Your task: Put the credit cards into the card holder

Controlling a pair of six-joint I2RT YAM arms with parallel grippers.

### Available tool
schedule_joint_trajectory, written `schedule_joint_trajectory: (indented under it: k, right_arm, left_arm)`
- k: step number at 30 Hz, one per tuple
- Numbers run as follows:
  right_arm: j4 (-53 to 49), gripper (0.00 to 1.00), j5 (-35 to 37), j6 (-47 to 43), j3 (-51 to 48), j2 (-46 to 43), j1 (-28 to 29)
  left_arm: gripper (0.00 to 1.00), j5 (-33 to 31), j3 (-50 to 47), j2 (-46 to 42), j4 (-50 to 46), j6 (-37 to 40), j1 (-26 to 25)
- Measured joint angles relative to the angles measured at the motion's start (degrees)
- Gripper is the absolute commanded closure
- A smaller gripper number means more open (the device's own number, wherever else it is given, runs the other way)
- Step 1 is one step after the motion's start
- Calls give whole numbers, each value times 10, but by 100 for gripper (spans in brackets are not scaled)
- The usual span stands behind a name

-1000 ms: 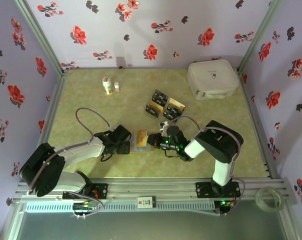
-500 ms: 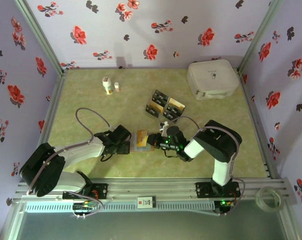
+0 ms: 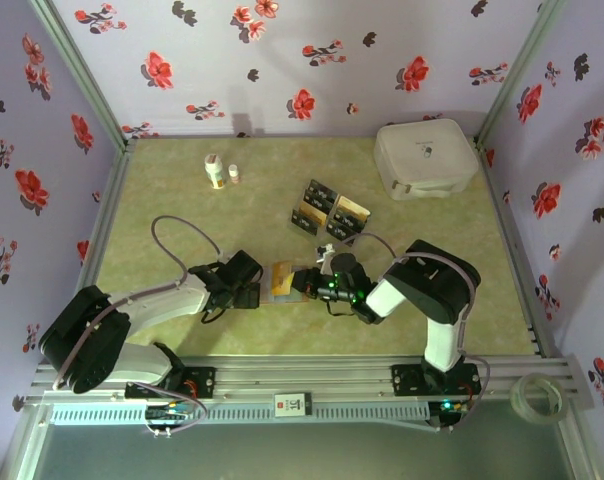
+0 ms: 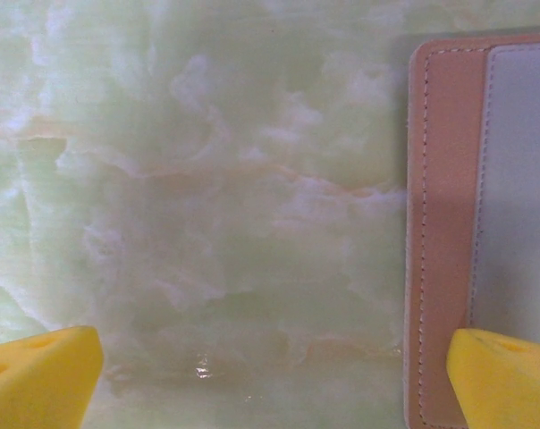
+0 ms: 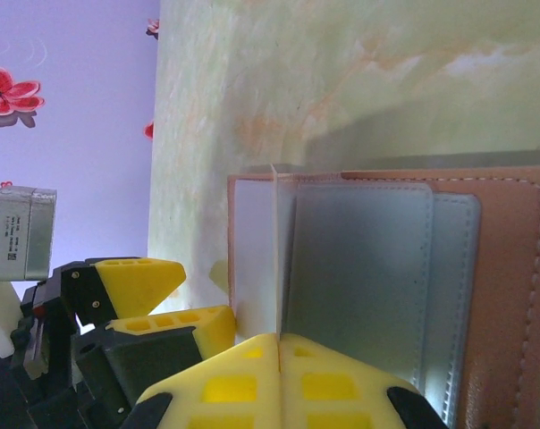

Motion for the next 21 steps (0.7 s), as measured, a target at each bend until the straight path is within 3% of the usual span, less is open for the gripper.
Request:
schedule_joint_trajectory:
  k: [21]
  right_arm:
    - [57, 100, 5, 29, -8, 29, 8]
  left_arm:
    - [0, -1, -1, 0, 1, -2, -1]
